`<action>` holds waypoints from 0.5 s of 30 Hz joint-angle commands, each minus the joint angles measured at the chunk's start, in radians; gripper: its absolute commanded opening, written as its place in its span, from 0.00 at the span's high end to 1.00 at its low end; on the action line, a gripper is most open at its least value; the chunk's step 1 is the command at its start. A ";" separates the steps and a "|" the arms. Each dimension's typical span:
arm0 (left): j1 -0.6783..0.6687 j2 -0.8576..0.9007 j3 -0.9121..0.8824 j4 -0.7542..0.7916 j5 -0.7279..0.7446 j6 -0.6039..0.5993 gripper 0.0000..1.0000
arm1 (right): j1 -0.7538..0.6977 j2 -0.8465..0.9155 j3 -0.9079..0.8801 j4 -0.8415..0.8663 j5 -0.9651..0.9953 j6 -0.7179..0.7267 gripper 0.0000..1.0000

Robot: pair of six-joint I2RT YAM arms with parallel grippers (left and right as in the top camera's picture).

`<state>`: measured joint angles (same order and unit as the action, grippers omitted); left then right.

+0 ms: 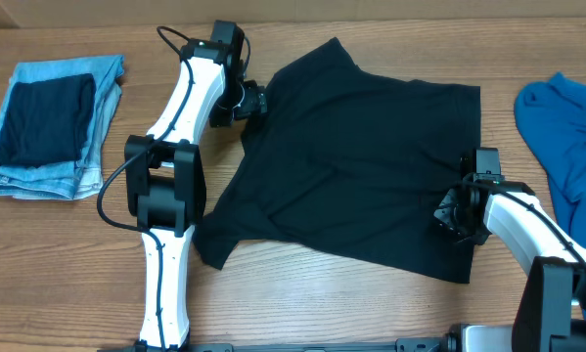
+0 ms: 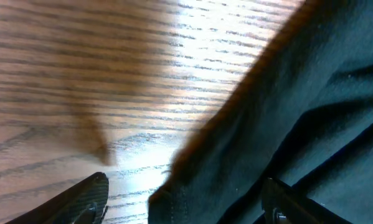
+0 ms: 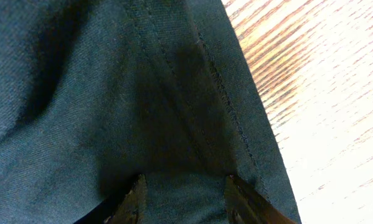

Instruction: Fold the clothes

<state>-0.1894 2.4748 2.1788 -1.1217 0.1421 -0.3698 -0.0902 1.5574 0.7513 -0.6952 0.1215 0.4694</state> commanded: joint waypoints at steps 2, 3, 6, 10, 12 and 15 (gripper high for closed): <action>-0.001 0.012 0.000 0.007 -0.037 -0.028 0.19 | -0.001 0.011 -0.013 0.003 -0.019 0.002 0.51; -0.001 0.013 0.000 0.006 -0.053 -0.027 0.19 | -0.001 0.011 -0.013 0.003 -0.019 0.002 0.51; -0.001 0.019 0.000 0.003 -0.071 -0.026 0.18 | -0.001 0.011 -0.013 0.006 -0.018 0.002 0.51; -0.007 0.024 0.000 0.000 -0.063 0.008 0.18 | -0.001 0.011 -0.013 0.007 -0.018 0.002 0.50; -0.016 0.024 0.000 0.000 -0.054 0.030 0.18 | -0.001 0.011 -0.013 0.007 -0.018 0.002 0.50; -0.031 0.024 0.000 -0.003 -0.011 0.066 0.18 | -0.001 0.011 -0.013 0.010 -0.018 0.002 0.50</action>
<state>-0.1970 2.4752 2.1788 -1.1213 0.0967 -0.3553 -0.0902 1.5574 0.7513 -0.6914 0.1123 0.4702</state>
